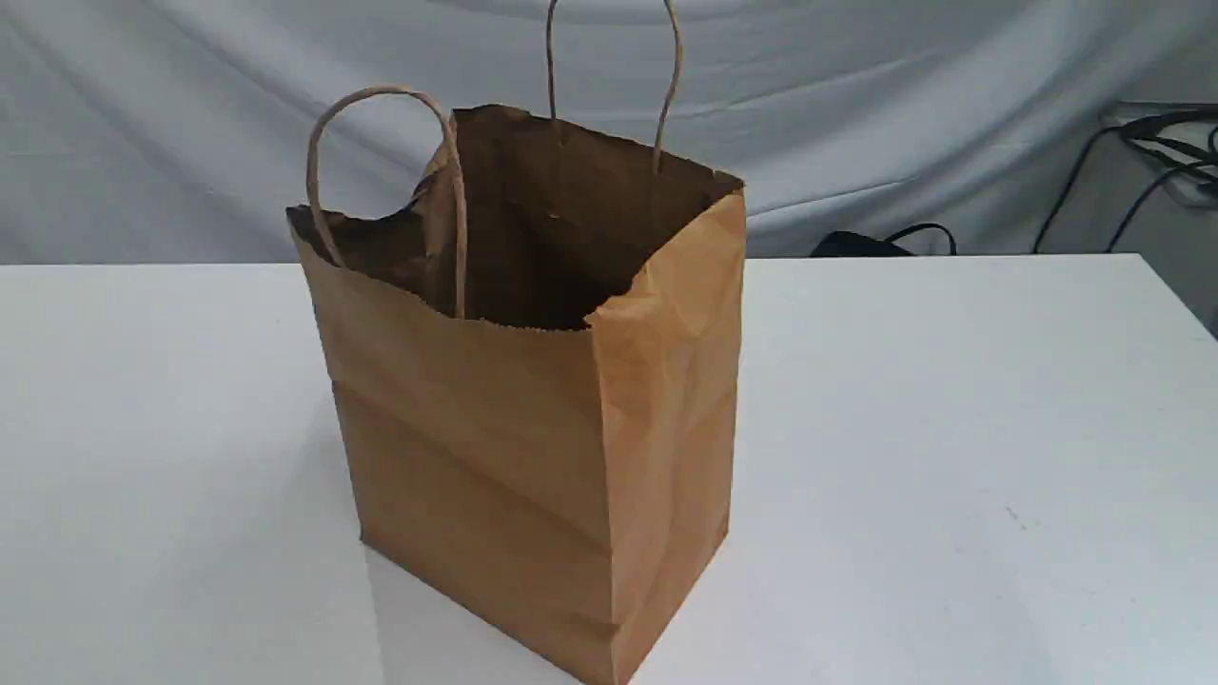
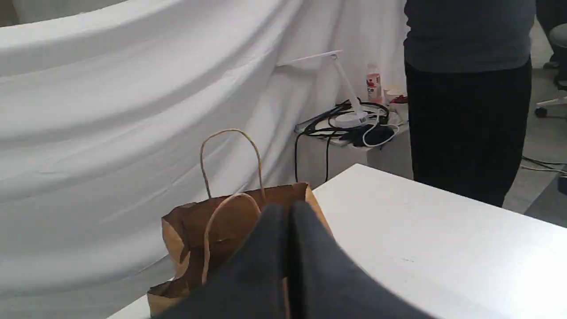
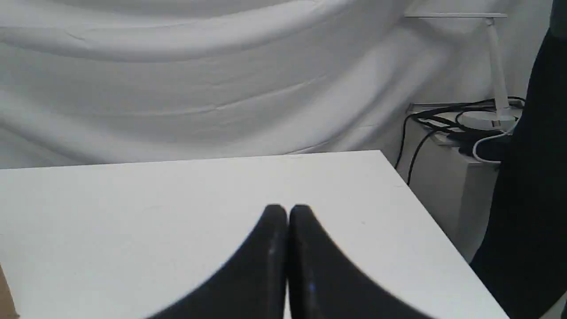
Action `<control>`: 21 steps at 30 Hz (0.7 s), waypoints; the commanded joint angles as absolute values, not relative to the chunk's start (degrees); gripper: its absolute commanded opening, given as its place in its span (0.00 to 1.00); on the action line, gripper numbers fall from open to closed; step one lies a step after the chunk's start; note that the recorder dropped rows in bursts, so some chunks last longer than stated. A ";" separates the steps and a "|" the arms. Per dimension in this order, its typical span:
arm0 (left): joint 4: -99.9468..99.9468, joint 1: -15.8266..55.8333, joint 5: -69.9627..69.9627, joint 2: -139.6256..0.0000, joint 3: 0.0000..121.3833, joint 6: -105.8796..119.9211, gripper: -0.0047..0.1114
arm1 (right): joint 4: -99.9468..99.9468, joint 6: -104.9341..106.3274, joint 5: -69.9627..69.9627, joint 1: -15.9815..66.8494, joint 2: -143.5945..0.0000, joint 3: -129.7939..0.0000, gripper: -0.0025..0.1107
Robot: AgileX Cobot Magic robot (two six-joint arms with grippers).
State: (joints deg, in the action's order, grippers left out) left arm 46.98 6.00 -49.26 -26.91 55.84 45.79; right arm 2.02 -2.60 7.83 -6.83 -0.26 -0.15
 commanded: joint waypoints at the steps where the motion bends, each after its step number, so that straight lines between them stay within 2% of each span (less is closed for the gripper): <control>1: 48.44 5.91 -49.25 -26.64 55.53 44.13 0.04 | 1.89 -2.08 7.93 -6.62 0.00 0.00 0.02; 8: 46.32 3.14 -41.75 -26.64 50.85 45.84 0.04 | 1.89 -2.08 7.93 -6.62 0.00 0.00 0.02; 15: 49.16 -3.15 -28.65 -23.29 35.16 48.61 0.04 | 1.89 -2.20 7.93 -6.62 0.00 0.00 0.02; 21: 48.95 -4.03 -20.09 -13.38 23.06 56.77 0.04 | 1.89 -2.20 7.93 -6.62 0.00 0.00 0.02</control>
State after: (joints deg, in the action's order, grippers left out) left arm 48.30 -3.90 -23.50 -15.84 25.29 54.47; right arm 2.02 -2.60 7.93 -6.83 -0.26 -0.15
